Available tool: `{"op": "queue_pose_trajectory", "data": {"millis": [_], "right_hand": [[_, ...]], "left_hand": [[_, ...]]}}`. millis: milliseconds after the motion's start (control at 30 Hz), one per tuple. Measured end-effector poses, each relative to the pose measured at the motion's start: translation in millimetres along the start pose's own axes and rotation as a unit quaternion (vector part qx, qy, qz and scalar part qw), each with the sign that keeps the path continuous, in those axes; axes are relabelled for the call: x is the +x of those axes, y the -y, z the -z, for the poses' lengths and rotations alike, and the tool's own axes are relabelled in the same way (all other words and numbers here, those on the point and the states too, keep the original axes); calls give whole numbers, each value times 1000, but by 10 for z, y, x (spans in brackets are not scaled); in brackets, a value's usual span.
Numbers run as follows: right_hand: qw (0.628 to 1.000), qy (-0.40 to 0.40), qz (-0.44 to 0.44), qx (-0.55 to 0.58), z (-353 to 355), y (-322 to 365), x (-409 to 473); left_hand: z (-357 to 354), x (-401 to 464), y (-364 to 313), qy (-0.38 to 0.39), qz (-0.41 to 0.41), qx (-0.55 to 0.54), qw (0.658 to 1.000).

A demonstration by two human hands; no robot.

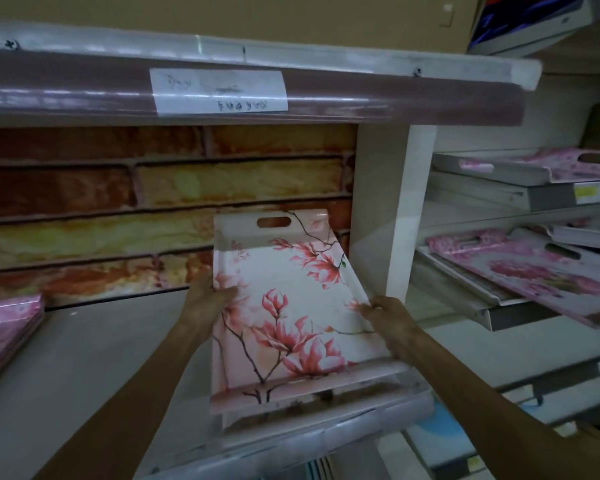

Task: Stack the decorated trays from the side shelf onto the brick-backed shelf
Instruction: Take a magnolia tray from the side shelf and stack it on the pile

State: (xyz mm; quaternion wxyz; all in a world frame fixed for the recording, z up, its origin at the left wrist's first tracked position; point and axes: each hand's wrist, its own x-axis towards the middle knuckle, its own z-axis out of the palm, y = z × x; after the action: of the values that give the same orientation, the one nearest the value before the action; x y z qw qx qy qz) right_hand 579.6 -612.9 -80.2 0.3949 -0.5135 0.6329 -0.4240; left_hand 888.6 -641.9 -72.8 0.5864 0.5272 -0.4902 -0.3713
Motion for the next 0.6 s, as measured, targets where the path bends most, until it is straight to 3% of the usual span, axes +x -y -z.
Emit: {"op": "queue_pose_trajectory", "data": {"millis": [333, 600], "right_hand": [[969, -38, 49, -241, -17, -218, 48], [944, -27, 103, -312, -25, -356, 0]], "left_hand": [[-112, -90, 338, -16, -12, 36, 999], [-135, -183, 446, -12, 18, 58, 998]]}}
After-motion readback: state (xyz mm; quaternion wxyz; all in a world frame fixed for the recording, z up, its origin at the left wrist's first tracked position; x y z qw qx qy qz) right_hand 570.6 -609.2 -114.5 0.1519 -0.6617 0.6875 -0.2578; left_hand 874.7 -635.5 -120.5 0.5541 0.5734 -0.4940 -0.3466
